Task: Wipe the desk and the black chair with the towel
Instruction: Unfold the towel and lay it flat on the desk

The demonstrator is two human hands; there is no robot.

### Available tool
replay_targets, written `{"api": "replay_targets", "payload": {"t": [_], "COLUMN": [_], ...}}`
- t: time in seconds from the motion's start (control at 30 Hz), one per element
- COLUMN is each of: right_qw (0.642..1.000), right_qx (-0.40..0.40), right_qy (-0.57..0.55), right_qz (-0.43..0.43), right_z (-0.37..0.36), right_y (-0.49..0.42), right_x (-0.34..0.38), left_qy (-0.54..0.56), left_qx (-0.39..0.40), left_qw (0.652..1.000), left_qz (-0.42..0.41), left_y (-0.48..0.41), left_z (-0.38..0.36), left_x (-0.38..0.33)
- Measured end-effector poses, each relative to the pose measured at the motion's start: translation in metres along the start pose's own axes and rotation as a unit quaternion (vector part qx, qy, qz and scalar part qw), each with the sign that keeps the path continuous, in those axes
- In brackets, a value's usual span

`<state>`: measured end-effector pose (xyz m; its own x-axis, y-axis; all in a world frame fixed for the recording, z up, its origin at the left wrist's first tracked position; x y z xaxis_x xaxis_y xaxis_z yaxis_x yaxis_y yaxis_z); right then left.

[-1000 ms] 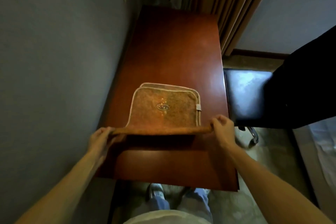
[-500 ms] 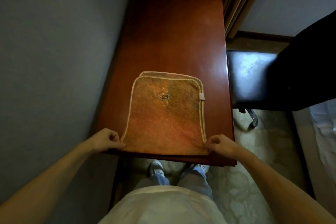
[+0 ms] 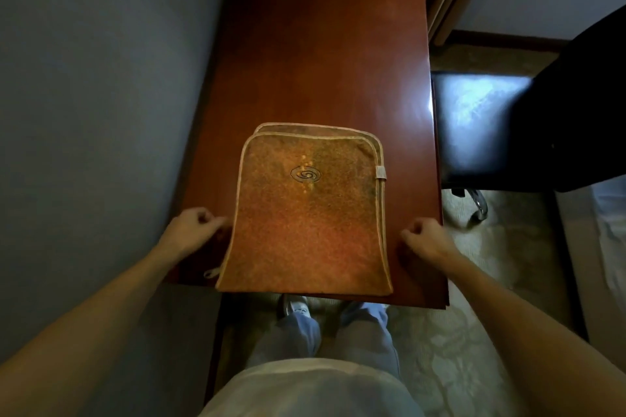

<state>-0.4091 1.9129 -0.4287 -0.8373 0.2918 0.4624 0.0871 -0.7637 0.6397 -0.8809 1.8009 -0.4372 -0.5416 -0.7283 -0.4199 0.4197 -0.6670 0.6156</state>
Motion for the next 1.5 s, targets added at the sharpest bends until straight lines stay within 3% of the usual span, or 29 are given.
{"api": "replay_targets", "payload": {"t": [0.2,0.37,0.53,0.8,1.17,1.4,1.5], "right_qw": [0.992,0.988,0.988,0.974,0.958,0.931,0.945], "right_qx": [-0.090,-0.120,-0.127,-0.173,-0.210,-0.261,-0.237], "right_qy": [-0.051,-0.062,-0.073,-0.142,-0.197,-0.256,-0.225], "right_qz": [0.077,0.069,0.046,0.039,-0.014,0.009,-0.019], "right_z": [0.018,0.026,0.023,0.038,0.051,0.062,0.064], "right_y": [-0.069,-0.125,-0.151,-0.160,-0.177,-0.176,-0.187], "right_x": [0.085,0.108,0.108,0.103,0.102,0.101,0.100], "left_qy": [-0.033,-0.005,0.072,0.088,0.087,0.081,0.036], "left_qx": [-0.056,-0.093,-0.127,-0.135,-0.172,-0.251,-0.233], "left_qw": [0.995,0.995,0.989,0.983,0.980,0.955,0.964], "left_qz": [-0.070,-0.031,0.023,-0.086,-0.046,-0.136,-0.119], "left_y": [-0.058,-0.099,-0.125,-0.131,-0.154,-0.147,-0.161], "left_z": [0.006,0.003,0.009,0.024,0.019,0.027,0.025], "left_x": [-0.094,-0.114,-0.118,-0.142,-0.153,-0.172,-0.184]}}
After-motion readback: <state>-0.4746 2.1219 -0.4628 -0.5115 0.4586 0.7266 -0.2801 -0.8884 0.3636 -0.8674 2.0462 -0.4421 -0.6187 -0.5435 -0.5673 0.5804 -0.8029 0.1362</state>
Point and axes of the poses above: each hand's wrist, its own y-axis away from the middle knuckle, its own z-axis out of the back of the hand, x = y × z, the point moved 6 cm from there along -y, towards the middle knuckle, and after that the axes turned 3 degrees about z, right-handed, at the moved point
